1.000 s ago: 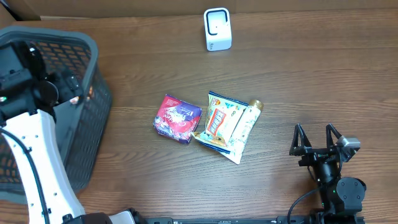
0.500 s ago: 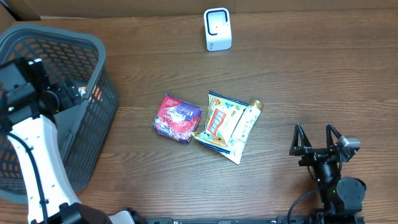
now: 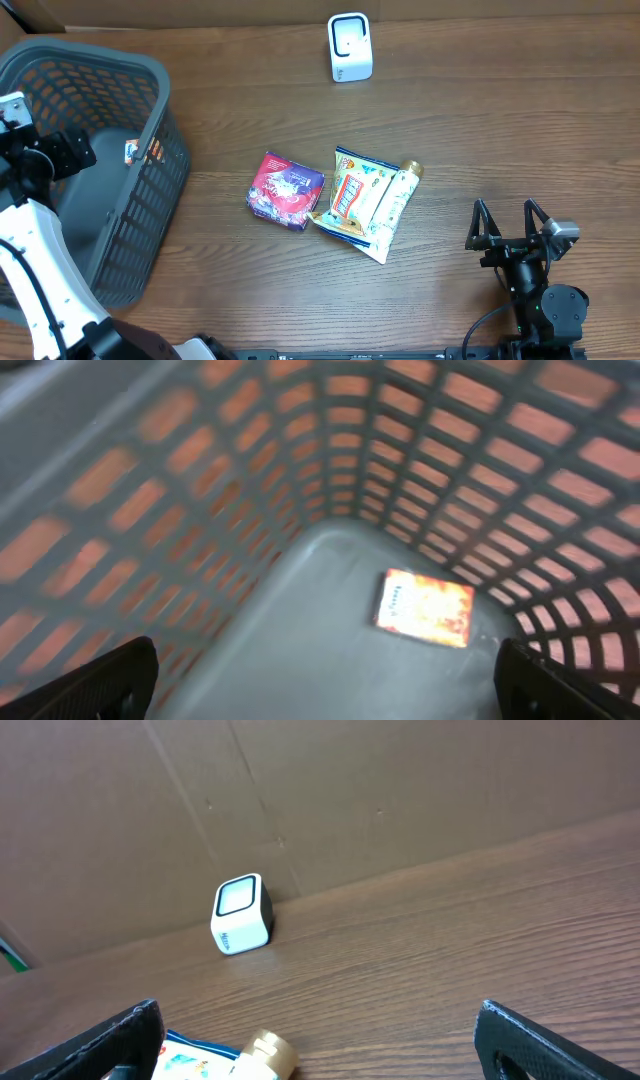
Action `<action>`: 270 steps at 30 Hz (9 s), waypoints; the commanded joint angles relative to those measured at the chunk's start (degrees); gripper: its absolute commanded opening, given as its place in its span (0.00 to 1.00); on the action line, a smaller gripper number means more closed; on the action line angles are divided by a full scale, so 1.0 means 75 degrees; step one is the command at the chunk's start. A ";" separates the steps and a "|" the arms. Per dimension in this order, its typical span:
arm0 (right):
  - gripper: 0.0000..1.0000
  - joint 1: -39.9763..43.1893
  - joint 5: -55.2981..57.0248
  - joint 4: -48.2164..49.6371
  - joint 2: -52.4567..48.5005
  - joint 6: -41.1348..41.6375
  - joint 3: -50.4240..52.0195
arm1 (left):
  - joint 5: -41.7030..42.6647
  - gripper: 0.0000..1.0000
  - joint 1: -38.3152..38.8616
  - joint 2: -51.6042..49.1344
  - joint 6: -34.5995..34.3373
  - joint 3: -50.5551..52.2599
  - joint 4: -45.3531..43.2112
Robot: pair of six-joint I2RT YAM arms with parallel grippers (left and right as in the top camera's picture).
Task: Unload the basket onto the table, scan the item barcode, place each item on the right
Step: 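Reach the left gripper into the basket and grasp the orange Kleenex pack, then lift the Kleenex pack out and set it on the pile with left gripper, then raise the left arm away and move the right gripper toward the pile, then lower the right gripper and grasp the orange Kleenex pack on the pile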
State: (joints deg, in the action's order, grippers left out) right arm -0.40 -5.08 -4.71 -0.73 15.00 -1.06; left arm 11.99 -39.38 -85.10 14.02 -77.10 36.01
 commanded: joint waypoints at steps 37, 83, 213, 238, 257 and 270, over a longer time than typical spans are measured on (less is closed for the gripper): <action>1.00 -0.0023 0.0073 0.0038 0.0076 0.0029 0.0079 | 0.0915 1.00 0.1105 -0.3981 0.1268 0.0015 -0.0836; 1.00 -0.0023 0.0073 0.0038 0.0076 0.0029 0.0079 | 0.0122 0.59 0.1102 -0.4380 0.0495 -0.0915 0.0306; 1.00 -0.0032 -0.0166 -0.4328 -0.1944 0.0950 -0.4663 | -0.2739 1.00 0.8294 -0.0493 -0.1865 -0.8993 0.5467; 0.93 -0.1964 -0.3931 -0.5852 -1.0995 0.0076 -0.7804 | -0.3564 1.00 0.8294 -0.0498 -0.1932 -0.8985 0.6889; 0.86 -0.2390 -0.2226 -0.4004 -1.1264 0.0411 -0.6726 | -0.3689 1.00 0.8294 -0.0501 -0.1926 -0.8985 0.7222; 0.75 -0.2390 -0.2273 -0.3130 -1.1304 0.0428 -0.6359 | -0.3689 1.00 0.8294 -0.0501 -0.1926 -0.8985 0.7230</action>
State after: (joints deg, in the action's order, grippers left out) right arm -18.04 -21.67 -28.99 -85.47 18.17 -49.95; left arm -14.87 23.14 -88.88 0.08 -144.46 90.28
